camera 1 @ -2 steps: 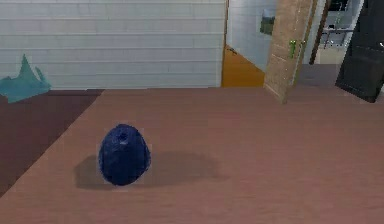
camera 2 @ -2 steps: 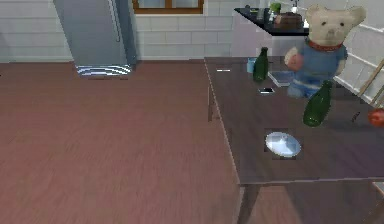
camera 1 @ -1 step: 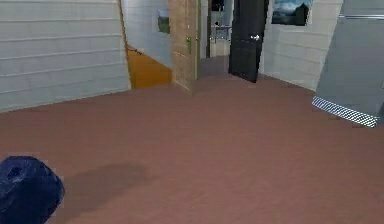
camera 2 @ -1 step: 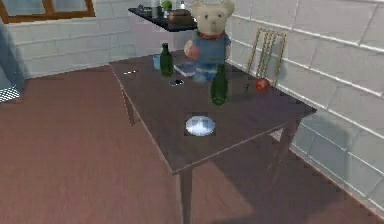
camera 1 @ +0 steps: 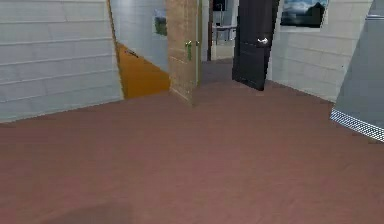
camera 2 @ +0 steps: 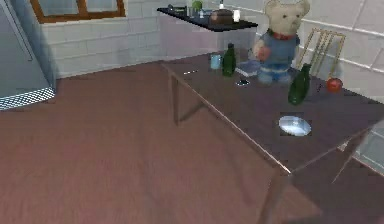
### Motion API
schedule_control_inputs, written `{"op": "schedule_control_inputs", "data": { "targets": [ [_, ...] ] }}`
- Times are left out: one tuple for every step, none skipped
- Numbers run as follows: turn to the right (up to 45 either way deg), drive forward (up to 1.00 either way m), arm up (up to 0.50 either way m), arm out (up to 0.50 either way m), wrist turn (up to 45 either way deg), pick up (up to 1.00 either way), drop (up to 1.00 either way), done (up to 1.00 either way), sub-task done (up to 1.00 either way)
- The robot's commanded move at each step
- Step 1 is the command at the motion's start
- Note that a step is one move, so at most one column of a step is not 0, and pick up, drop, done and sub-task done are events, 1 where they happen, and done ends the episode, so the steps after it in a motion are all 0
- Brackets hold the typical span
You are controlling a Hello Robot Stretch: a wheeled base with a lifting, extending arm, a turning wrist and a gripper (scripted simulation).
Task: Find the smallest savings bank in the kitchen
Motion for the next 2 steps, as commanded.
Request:
{"op": "schedule_control_inputs", "data": {
  "targets": [
    [45.0,0.00,0.00,0.00,0.0,0.00,0.00,0.00,0.00],
    [15.0,0.00,0.00,0.00,0.0,0.00,0.00,0.00,0.00]
  ]
}}
